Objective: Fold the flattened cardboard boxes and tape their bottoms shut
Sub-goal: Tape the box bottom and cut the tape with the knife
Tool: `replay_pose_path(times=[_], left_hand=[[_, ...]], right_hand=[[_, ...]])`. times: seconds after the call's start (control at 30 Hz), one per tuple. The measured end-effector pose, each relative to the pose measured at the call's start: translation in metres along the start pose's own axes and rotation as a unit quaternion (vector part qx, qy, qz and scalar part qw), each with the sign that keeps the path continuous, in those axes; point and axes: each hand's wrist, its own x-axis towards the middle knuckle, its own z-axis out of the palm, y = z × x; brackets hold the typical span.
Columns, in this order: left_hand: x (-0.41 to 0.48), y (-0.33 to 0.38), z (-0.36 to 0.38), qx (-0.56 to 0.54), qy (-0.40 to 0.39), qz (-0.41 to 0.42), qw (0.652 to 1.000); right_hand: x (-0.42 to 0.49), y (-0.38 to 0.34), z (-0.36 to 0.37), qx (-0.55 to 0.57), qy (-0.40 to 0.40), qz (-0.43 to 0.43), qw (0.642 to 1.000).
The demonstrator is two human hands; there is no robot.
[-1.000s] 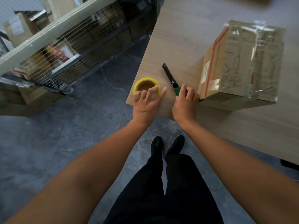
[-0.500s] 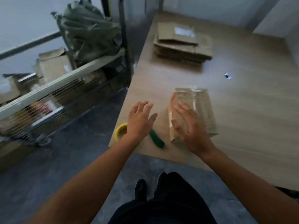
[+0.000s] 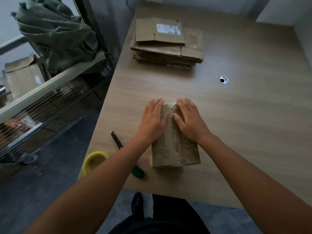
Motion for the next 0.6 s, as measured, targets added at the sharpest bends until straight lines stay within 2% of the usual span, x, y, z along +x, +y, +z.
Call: replay_pose_path(times=[0.1,0.27,0.47,0.53,0.6], left_hand=[[0.01,0.003,-0.004,-0.117,-0.01,-0.071,0.991],[0.015,0.004,-0.004,-0.227,-0.046,-0.159,0.96],[0.015,0.015,-0.003,-0.215,-0.047,-0.194,0.956],[0.012,0.02,-0.008,-0.184,-0.041,-0.231,0.954],[-0.005,0.025,-0.01,-0.124,-0.001,-0.229,0.966]], right_hand=[[0.014,0.009,-0.005,0.013,-0.012,-0.003,1.0],[0.032,0.01,-0.014,-0.091,-0.061,-0.045,0.993],[0.041,0.005,-0.015,-0.068,-0.066,0.01,0.995],[0.039,0.006,-0.01,-0.071,-0.044,0.008,0.996],[0.027,0.007,-0.006,-0.026,0.016,-0.008,1.0]])
